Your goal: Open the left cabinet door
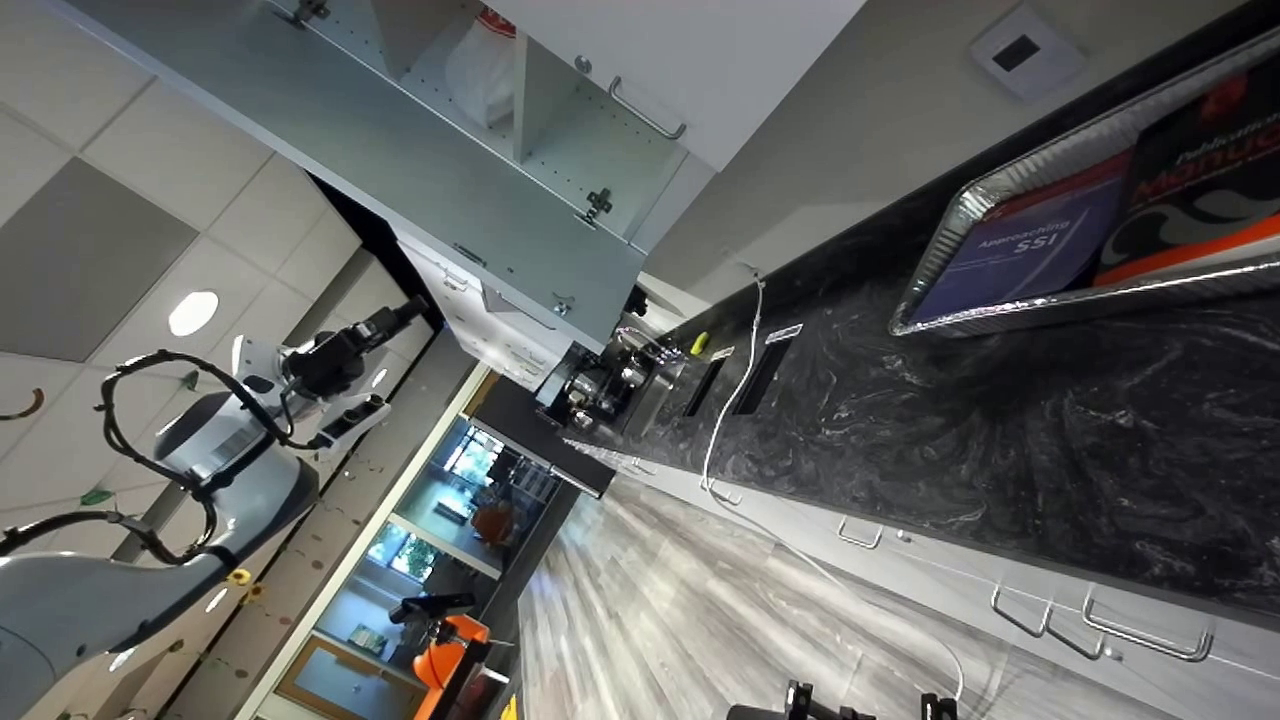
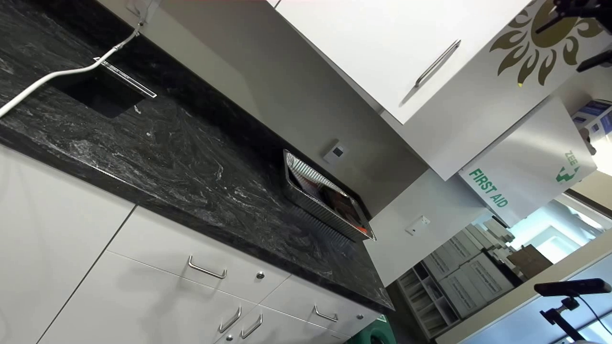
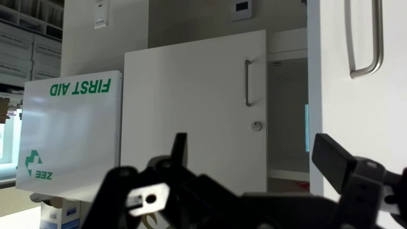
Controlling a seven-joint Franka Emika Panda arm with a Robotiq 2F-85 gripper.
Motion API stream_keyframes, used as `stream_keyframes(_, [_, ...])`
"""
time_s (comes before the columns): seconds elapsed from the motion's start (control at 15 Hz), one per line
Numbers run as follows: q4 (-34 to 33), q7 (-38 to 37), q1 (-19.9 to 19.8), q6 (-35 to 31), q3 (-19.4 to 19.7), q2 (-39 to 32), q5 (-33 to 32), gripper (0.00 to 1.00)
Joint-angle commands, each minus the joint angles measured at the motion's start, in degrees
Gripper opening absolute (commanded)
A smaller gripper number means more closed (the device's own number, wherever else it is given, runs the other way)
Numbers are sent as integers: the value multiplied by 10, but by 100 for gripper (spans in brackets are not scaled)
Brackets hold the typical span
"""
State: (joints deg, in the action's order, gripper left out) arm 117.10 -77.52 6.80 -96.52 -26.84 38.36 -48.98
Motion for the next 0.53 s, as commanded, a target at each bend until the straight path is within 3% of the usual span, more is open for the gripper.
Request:
stream_keyframes(0.0, [34,-14,13,-25,35,17,-22,100])
stream_keyframes(0.47, [100,-50,2,-142,128,25,-29,100])
